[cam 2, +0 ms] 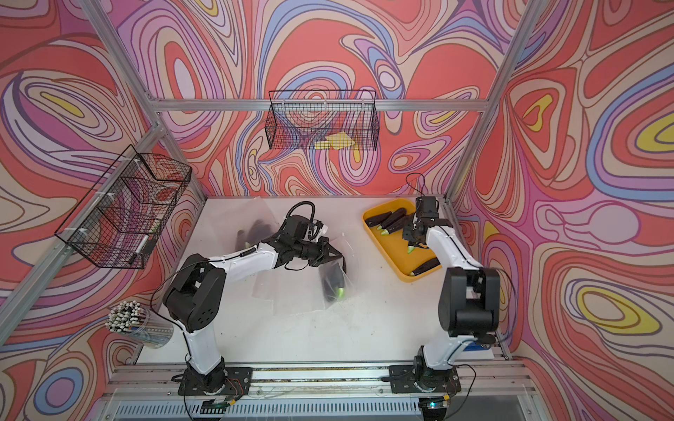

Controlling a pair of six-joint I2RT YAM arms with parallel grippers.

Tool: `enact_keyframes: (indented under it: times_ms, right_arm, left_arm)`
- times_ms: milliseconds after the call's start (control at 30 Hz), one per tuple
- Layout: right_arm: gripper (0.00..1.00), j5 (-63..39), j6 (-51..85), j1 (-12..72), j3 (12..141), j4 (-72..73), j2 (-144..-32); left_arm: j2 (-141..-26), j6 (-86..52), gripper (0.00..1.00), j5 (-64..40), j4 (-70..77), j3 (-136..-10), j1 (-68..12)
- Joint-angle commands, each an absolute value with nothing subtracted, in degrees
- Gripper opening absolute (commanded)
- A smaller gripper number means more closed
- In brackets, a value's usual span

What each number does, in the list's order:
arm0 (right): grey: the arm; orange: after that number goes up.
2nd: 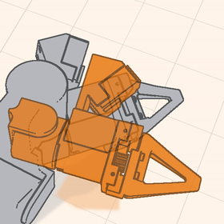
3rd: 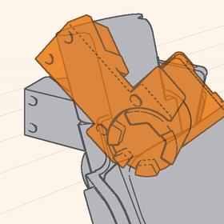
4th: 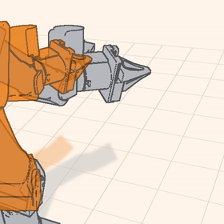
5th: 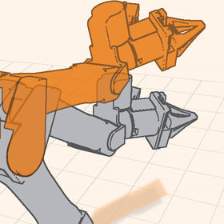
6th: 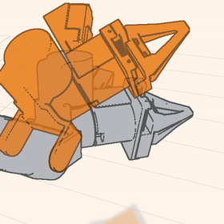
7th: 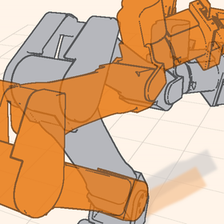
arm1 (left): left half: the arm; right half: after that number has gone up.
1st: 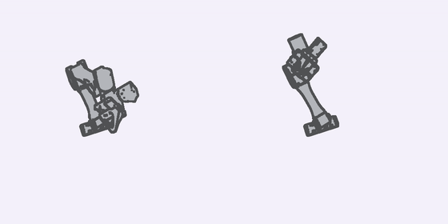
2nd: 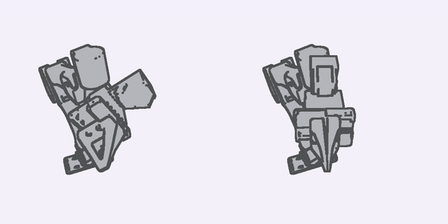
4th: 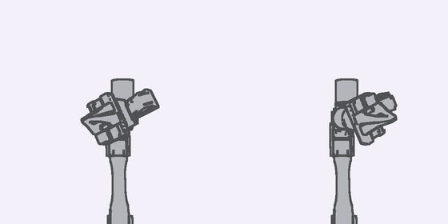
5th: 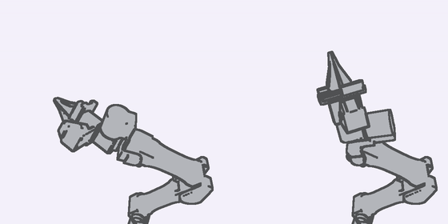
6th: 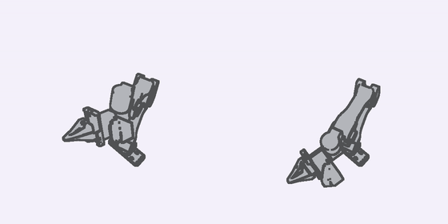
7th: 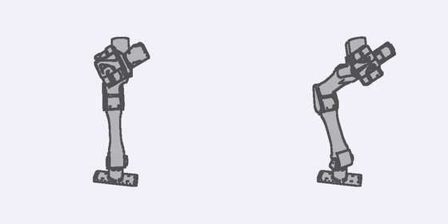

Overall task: Place the eggplant in a zip-top bag and seal the zipper
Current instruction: Pick up the eggplant from the basket, then place the eggplant in the zipper food storage bag.

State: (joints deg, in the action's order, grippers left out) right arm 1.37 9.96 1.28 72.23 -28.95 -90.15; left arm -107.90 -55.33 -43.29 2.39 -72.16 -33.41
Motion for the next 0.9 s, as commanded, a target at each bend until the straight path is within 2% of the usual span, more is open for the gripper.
enact_keyframes:
  times_ms: [0, 133, 233, 400, 867]
  right_arm:
    - [0.33, -5.25, 16.07, 8.28, 66.81, -20.50, -85.57]
    - [0.34, -9.32, 25.41, 16.64, 56.13, -5.92, -79.46]
    - [0.35, -6.98, 27.83, 22.95, 48.22, 4.78, -76.23]
    - [0.35, -7.35, 28.65, 26.48, 40.55, 15.09, -76.35]
    - [0.35, -7.55, 30.73, 31.33, 32.08, 9.40, -69.92]
  left_arm:
    - [-109.13, -56.26, 0.00, -42.70, 2.44, -73.22, -33.75]
    - [-108.18, -57.21, 0.00, -42.10, 2.66, -73.13, -33.77]
    - [-107.80, -58.17, 0.00, -42.44, 3.47, -72.91, -33.68]
    - [-106.93, -59.15, 0.00, -43.23, 4.01, -72.60, -33.60]
    - [-105.53, -59.76, 0.00, -43.10, 5.07, -71.89, -32.78]
